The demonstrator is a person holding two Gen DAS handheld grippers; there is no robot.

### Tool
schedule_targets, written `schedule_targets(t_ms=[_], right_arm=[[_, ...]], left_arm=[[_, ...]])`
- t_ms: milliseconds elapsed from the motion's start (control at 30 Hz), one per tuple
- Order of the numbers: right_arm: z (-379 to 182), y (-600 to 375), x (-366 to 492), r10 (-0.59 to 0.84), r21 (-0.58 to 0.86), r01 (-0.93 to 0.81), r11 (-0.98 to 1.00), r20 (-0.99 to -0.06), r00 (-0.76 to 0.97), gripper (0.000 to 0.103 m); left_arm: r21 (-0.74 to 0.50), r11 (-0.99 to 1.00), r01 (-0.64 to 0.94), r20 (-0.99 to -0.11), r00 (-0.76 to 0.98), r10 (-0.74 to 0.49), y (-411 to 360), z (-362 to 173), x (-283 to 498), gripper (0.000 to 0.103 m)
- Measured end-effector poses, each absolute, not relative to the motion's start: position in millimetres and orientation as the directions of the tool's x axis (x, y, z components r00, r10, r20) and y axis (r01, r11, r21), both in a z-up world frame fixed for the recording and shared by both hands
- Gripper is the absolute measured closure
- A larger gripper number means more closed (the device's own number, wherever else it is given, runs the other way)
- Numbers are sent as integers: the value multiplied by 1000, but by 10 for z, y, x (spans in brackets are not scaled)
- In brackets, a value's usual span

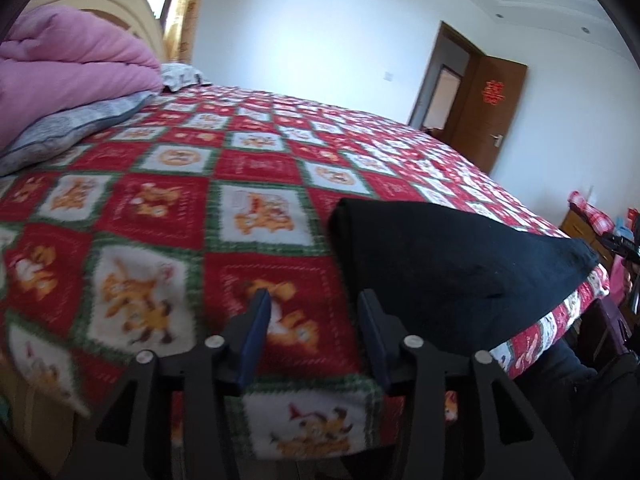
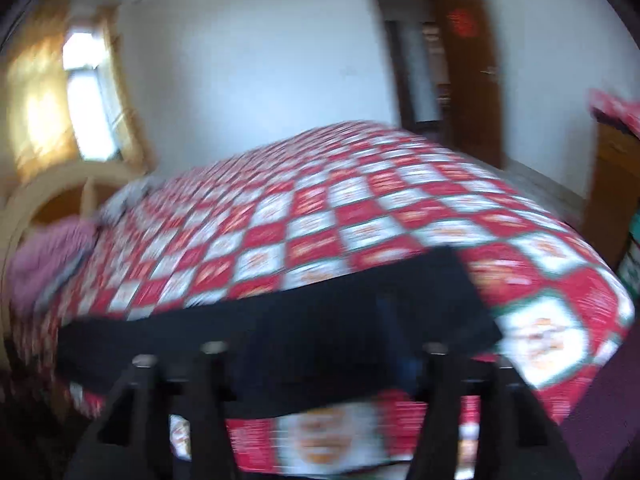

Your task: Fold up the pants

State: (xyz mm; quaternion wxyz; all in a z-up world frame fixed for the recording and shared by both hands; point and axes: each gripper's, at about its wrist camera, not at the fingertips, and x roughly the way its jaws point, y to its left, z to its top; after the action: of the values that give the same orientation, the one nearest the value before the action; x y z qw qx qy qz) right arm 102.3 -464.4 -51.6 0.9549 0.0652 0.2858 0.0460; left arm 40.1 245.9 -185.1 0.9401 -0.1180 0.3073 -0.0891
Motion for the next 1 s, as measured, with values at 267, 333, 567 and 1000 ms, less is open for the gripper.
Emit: schedule_targets(t_ms=[267, 333, 567, 1000], right_arm=[[-994, -2712, 1171, 288, -54, -418, 907, -645, 708, 43], [-1159, -2340, 1110, 291, -126, -484, 866, -659, 694, 43], [-1422, -2037, 932, 265, -259, -550, 794, -667, 697, 43], [-1478, -2331, 1094, 248, -199, -480, 854, -654, 714, 43]], left_arm=[[-348, 932, 102, -578, 759, -299, 2273, -1878, 337, 54], [-346, 929, 130, -577, 752, -320, 2143, -1858, 364, 54], [-288, 942, 173, -603, 731, -319, 1820, -1896, 537, 54], [-256, 961, 107, -605, 758, -245, 1997, -1893, 529, 54]])
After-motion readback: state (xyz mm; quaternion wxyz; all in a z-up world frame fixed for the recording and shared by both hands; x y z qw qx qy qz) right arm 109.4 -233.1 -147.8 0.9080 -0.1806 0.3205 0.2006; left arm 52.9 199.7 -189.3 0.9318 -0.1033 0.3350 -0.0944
